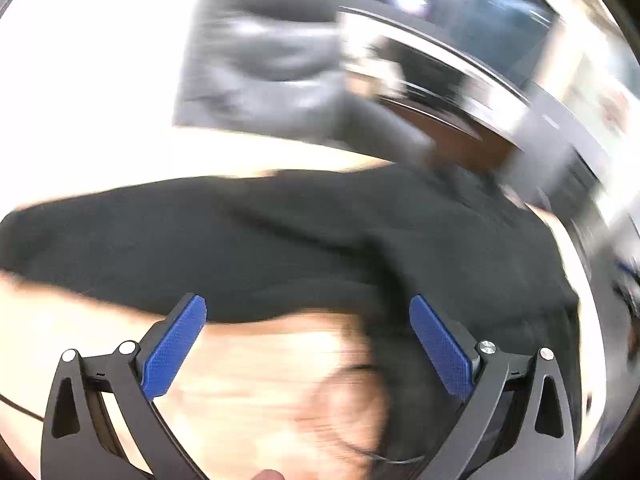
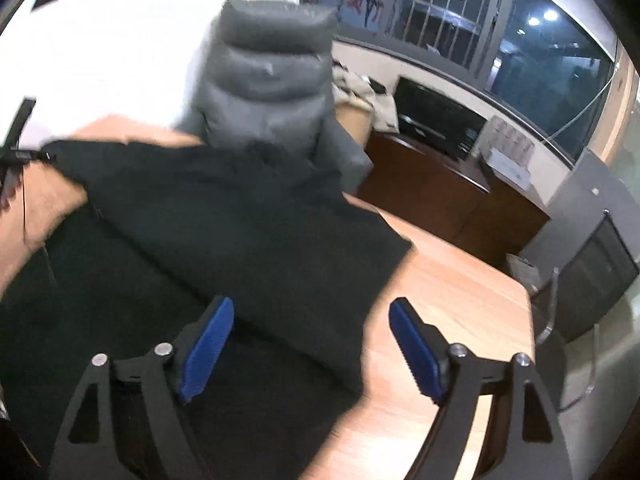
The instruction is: Fold clothes
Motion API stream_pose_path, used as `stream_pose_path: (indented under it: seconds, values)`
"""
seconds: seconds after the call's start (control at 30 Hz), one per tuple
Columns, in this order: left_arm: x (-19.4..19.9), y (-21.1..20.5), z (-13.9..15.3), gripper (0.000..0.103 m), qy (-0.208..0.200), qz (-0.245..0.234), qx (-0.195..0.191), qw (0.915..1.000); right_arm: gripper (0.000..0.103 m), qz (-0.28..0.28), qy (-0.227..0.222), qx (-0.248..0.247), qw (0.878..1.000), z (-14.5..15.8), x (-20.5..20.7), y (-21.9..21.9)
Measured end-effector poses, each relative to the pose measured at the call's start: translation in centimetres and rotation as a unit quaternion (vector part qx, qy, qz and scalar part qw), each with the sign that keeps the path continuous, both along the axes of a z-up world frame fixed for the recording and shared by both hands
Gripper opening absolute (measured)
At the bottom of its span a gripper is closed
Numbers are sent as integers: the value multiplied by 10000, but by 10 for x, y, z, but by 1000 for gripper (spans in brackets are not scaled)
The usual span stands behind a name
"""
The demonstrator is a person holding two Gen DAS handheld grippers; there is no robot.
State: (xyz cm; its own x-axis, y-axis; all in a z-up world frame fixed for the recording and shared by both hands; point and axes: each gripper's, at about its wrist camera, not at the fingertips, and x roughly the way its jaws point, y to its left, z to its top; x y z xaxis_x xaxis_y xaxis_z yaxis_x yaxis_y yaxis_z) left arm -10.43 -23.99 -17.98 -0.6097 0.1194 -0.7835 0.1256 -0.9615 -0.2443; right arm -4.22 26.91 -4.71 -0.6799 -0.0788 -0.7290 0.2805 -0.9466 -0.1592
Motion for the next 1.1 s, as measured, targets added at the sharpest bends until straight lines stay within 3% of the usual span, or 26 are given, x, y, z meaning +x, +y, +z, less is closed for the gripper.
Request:
stream_pose_path:
  seconds: [0.1,0.23,0.37,0.53,0.63,0.73,0.97,1.03,1.1]
  values:
    - [5,-68,0,103,-70,1151,192,9931,84,162,102,-414,9990,6,-28,-45]
    - [-5,-137,-25,103,-443,2371,235,9702,84,377,41,-870,9955,4,-38,-109]
    - [-13,-175,-45,103,-676,2876,336,9548,84,682,-20,-995,9927,-2,-32,-161]
    - [-20,-209,-56,103,-711,3276,469,9410,84,789,-110,-1021,9916,-13,-24,-190]
    - [-22,-221,-62,103,-692,3419,606,9352,84,727,-285,-1013,9918,-36,-51,-207]
    - [-22,-223,-67,103,-668,3409,607,9357,84,665,-459,-1005,9917,-59,-79,-224]
    - [-31,-206,-58,103,-650,3174,-42,9460,84,567,-813,-910,9909,-113,-136,-267]
    - [-27,-201,-48,103,-483,3002,-122,9526,84,605,-842,-785,9915,-129,-141,-283]
    - [-27,-179,-28,103,-47,2466,-103,9690,83,643,-870,-659,9919,-146,-147,-299]
